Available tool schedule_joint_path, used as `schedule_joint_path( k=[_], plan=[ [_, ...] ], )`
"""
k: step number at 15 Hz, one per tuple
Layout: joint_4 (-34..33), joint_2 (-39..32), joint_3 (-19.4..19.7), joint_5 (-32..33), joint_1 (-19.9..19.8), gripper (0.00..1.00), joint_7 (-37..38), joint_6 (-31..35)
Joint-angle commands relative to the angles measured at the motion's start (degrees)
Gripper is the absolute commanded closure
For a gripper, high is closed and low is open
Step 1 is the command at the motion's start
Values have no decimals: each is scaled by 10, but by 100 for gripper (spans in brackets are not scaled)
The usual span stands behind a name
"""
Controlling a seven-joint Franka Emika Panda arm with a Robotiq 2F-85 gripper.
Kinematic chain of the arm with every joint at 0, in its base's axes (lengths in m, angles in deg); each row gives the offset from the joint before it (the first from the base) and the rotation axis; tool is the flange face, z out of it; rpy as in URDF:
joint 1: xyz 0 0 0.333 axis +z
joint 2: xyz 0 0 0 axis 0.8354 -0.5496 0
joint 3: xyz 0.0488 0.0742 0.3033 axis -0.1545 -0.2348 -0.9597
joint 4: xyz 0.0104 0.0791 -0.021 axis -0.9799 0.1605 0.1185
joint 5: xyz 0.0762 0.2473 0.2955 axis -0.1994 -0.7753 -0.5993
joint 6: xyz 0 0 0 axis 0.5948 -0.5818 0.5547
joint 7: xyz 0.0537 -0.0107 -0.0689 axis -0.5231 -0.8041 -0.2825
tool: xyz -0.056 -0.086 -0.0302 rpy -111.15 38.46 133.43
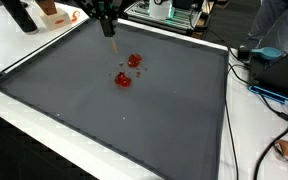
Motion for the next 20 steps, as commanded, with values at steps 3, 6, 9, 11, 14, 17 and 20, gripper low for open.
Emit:
schedule_joint_path(
  k=[3, 6, 9, 11, 14, 17, 20],
  plan=[
    [-7, 0, -1, 0, -1, 87, 1, -11],
    [-7, 0, -1, 0, -1, 87, 1, -11],
    [-7, 0, -1, 0, -1, 87, 1, -11],
    [-7, 0, -1, 0, -1, 87, 1, -11],
    [-7, 0, -1, 0, -1, 87, 2, -11],
    [-7, 0, -1, 0, -1, 97, 2, -11],
    [-12, -12, -12, -51, -18, 97, -38, 3]
  ],
)
